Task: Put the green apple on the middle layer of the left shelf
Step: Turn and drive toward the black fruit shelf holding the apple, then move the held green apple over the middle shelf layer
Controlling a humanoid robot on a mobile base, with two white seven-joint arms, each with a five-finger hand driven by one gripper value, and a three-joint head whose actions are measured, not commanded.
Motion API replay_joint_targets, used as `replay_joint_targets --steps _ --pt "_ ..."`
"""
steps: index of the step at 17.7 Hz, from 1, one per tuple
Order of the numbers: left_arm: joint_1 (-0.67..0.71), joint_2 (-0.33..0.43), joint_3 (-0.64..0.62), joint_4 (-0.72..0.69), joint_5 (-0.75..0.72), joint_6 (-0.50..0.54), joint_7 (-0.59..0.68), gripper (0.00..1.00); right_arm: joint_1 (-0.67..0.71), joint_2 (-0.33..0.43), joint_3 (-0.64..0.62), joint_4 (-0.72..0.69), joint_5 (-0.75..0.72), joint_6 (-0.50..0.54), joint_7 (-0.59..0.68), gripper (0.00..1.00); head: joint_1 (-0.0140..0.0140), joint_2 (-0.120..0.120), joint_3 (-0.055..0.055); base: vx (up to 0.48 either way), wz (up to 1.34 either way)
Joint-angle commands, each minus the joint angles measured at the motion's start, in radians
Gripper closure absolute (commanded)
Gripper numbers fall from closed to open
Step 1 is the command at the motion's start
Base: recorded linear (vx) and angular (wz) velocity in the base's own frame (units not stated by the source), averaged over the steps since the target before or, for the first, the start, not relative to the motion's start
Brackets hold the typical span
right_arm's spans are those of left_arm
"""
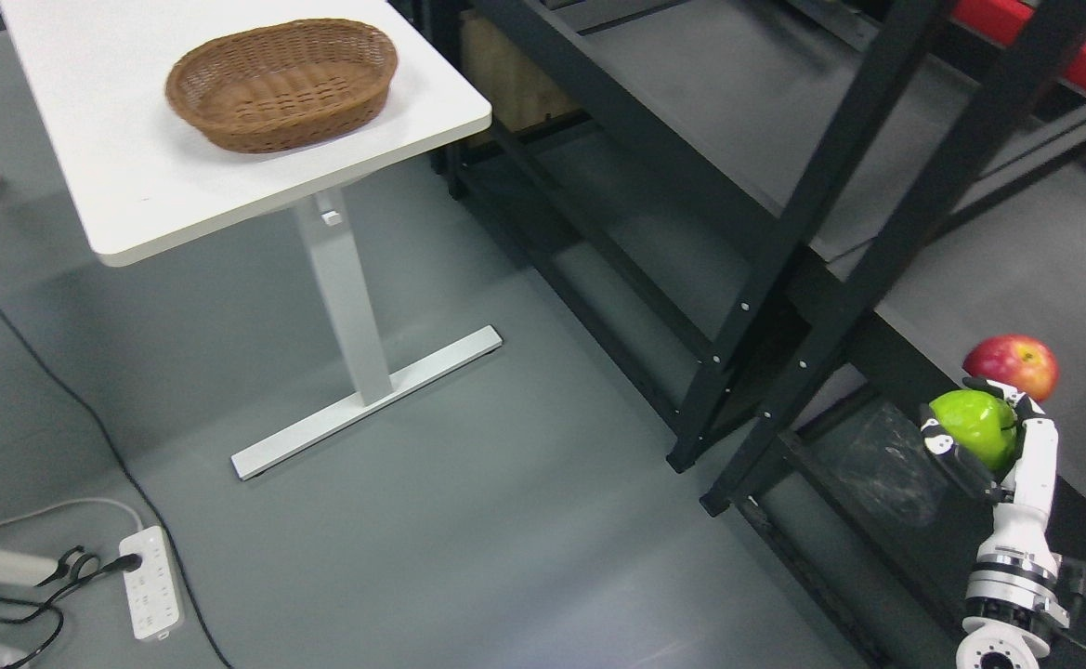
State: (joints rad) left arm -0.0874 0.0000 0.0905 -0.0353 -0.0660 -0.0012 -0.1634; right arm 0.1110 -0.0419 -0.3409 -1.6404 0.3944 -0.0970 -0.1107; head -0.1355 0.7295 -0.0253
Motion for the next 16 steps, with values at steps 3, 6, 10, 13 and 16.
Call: replay_joint_targets --steps 3,6,10,13,16 --pt "0.000 0.017 0.000 0.000 0.000 0.000 0.001 0.00 -0.021 -0.027 -0.079 0.007 0.006 0.031 -0.001 1.00 0.0000 0.000 0.000 -0.026 -0.64" --pt "0.000 0.017 0.000 0.000 0.000 0.000 0.001 0.00 -0.019 -0.026 -0.086 0.007 0.004 0.031 -0.001 1.00 0.0000 0.000 0.000 0.011 -0.74" --pt "0.000 0.017 0.000 0.000 0.000 0.000 0.001 0.00 -0.021 -0.026 -0.096 0.007 0.004 0.031 -0.001 1.00 0.0000 0.000 0.000 0.036 -0.82" --pt "0.000 0.017 0.000 0.000 0.000 0.000 0.001 0.00 -0.024 -0.026 -0.096 0.007 0.004 0.031 -0.001 1.00 0.0000 0.000 0.000 0.059 -0.76" --pt "0.000 0.017 0.000 0.000 0.000 0.000 0.001 0.00 -0.024 -0.024 -0.095 0.007 0.006 0.031 -0.001 1.00 0.0000 -0.001 0.000 0.065 -0.59"
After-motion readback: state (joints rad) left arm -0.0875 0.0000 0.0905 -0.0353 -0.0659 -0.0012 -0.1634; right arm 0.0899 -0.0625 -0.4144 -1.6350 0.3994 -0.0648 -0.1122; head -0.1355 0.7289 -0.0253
